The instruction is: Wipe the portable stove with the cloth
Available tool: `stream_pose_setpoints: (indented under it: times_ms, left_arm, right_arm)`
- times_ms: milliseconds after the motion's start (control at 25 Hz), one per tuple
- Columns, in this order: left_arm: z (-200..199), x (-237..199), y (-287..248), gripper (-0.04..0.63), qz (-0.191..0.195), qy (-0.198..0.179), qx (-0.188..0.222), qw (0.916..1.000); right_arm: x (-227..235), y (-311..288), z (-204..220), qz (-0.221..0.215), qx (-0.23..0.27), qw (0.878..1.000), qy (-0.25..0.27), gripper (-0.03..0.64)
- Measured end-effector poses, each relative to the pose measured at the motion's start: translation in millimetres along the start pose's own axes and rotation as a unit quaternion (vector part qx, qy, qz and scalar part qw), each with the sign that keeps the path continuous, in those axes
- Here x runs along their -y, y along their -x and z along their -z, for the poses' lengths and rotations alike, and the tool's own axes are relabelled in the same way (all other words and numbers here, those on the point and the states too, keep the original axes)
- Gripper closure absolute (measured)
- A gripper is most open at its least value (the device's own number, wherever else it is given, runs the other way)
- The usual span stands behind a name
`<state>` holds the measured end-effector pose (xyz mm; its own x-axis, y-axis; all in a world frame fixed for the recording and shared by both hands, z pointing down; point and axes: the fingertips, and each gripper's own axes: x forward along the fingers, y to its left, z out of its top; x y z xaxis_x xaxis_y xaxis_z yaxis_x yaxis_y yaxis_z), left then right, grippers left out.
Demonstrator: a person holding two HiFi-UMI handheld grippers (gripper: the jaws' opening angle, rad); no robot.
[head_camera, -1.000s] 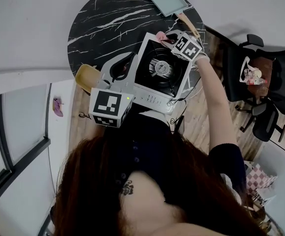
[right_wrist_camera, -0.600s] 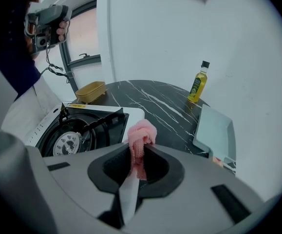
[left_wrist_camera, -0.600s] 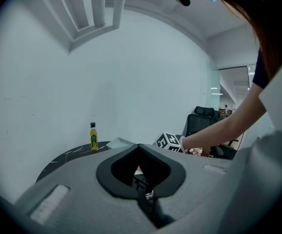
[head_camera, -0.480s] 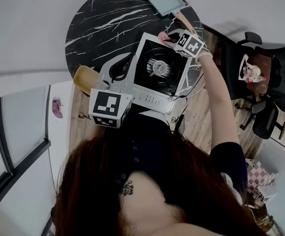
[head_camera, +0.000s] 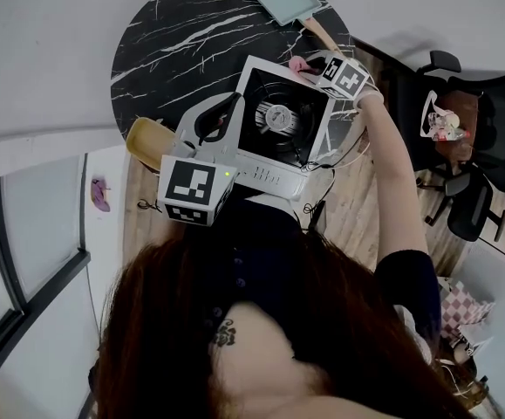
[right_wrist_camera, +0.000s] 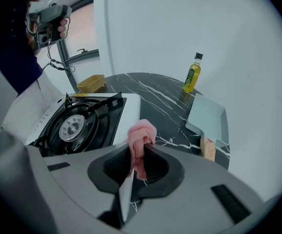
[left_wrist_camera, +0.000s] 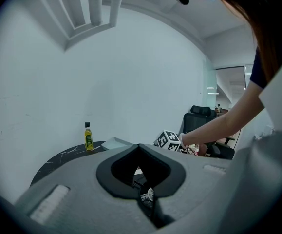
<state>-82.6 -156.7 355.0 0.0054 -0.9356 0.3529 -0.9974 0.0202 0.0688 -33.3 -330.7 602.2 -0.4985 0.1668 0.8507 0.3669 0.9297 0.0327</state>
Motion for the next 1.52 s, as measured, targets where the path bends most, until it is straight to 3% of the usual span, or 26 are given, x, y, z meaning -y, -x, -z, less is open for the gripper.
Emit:
stream_pose_setpoints:
  times_ms: [800,1240,1520]
  left_arm:
    - [1,15,-8,0.584,0.019,-0.006,-0.001,0.9998]
    - [-5,31,-11,0.584,0.044,-0.018,0.005,0.9989]
    - [-7,43,-10,0.584,0.063,-0.027,0.007,0.9976]
  right_arm:
    - [-2,23,40,0.028,0.001,0.999,-0.038,0.56]
    - [-8,38,58,0.082,0.018,0.993,-0.08,0.56]
    - [-14,49,71,0.141,0.036,0.982,-0.119,0.56]
